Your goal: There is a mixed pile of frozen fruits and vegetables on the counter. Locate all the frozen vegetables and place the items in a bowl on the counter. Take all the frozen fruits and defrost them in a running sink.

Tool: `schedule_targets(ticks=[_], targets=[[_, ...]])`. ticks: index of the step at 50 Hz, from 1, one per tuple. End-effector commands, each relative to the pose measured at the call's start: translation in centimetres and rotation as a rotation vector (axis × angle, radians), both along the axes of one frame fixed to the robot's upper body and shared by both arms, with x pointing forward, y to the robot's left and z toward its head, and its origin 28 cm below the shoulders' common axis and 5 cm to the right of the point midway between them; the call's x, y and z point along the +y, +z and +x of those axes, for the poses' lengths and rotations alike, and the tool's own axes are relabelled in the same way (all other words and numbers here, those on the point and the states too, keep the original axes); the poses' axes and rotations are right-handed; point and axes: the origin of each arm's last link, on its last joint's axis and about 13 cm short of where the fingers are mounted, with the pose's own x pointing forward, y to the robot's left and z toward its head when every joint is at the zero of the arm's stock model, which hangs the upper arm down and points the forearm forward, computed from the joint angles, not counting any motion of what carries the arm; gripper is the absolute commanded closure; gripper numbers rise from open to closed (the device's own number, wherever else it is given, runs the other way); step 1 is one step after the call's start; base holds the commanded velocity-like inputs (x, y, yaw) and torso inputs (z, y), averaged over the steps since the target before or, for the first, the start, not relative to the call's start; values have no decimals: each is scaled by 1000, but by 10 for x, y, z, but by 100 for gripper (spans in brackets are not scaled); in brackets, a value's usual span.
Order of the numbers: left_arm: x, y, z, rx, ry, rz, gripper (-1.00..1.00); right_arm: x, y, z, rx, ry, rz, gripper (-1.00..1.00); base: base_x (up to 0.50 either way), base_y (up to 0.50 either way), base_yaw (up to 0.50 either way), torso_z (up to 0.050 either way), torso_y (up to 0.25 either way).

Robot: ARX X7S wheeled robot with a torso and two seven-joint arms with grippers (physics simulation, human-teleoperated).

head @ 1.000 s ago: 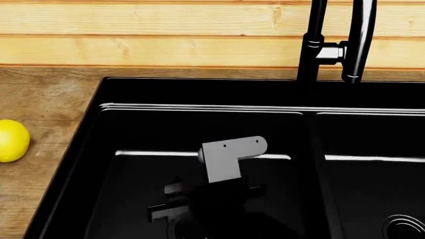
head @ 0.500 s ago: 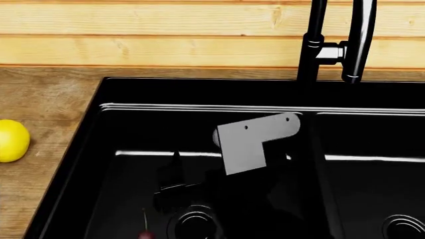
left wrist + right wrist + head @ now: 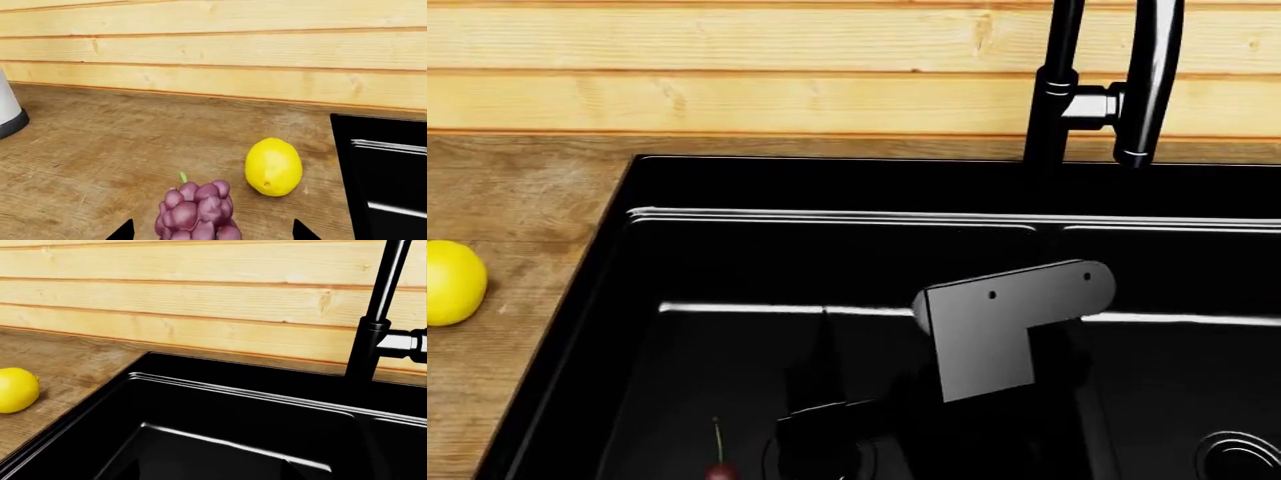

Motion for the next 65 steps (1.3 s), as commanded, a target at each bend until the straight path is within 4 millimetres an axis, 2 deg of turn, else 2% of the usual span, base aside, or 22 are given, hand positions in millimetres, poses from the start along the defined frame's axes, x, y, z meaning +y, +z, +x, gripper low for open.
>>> schedule_targets(ticks=[1,11,19,30,31,38,45,48,49,51,53,57,65], targets=[[11,-13,19,43,52,-64,-100,-2,-1,-4,4,13,29,-100,0,0,0,0,0],[16,-28,44,118,68,-63,-100,-2,-7,-5,22,14,34,-100,0,0,0,0,0],[20,-43,48,170,92,-65,-100,-2,-9,-6,28,15,38,-100,0,0,0,0,0],[17,-49,48,197,79,-68,-100,-4,-12,-6,32,9,42,-100,0,0,0,0,0],[14,-47,50,190,72,-67,100,-4,-12,-6,33,8,43,-100,0,0,0,0,0],[5,-27,43,123,53,-66,100,-9,-7,-13,13,-12,53,-100,0,0,0,0,0],[-10,30,15,-49,9,8,100,-18,3,-22,-30,-55,87,-100,0,0,0,0,0],[-15,43,8,-83,-12,34,100,-22,9,-26,-53,-73,92,-100,0,0,0,0,0],[-15,52,-2,-109,-29,47,100,-25,16,-31,-97,-76,69,-100,0,0,0,0,0],[-25,61,-3,-136,-69,51,100,-27,24,-38,-115,-87,74,-100,0,0,0,0,0],[-33,68,-6,-159,-183,0,100,-29,31,-45,-145,-102,70,-100,0,0,0,0,0],[-51,76,-5,-165,-312,8,100,-36,36,-55,-175,-135,64,-100,0,0,0,0,0],[-73,105,-13,-232,-387,62,100,-53,37,-65,-178,-211,66,-100,0,0,0,0,1]])
